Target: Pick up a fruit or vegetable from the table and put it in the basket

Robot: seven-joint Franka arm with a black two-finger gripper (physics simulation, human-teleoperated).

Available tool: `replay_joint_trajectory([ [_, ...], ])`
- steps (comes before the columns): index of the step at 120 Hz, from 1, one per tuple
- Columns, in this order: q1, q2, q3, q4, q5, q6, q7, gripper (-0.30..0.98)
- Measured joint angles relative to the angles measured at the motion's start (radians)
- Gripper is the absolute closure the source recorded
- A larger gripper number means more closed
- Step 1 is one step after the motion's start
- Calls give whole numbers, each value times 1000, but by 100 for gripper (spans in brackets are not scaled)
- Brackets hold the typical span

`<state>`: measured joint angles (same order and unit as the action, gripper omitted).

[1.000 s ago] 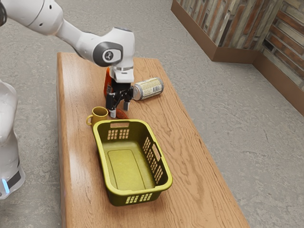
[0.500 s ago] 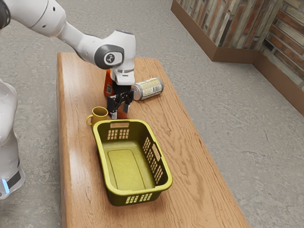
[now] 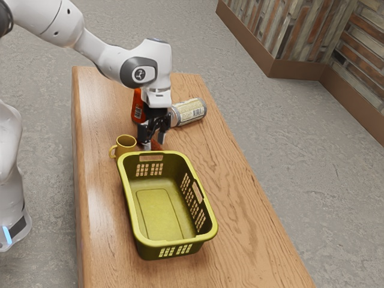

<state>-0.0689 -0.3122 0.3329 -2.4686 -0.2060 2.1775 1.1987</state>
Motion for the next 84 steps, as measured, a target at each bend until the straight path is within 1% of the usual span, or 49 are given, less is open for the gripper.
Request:
replay_joint_trajectory([
  [29,2,0,0,0,1,2,0,32],
  [84,28,-29,-1,-16,1,1,1,38],
])
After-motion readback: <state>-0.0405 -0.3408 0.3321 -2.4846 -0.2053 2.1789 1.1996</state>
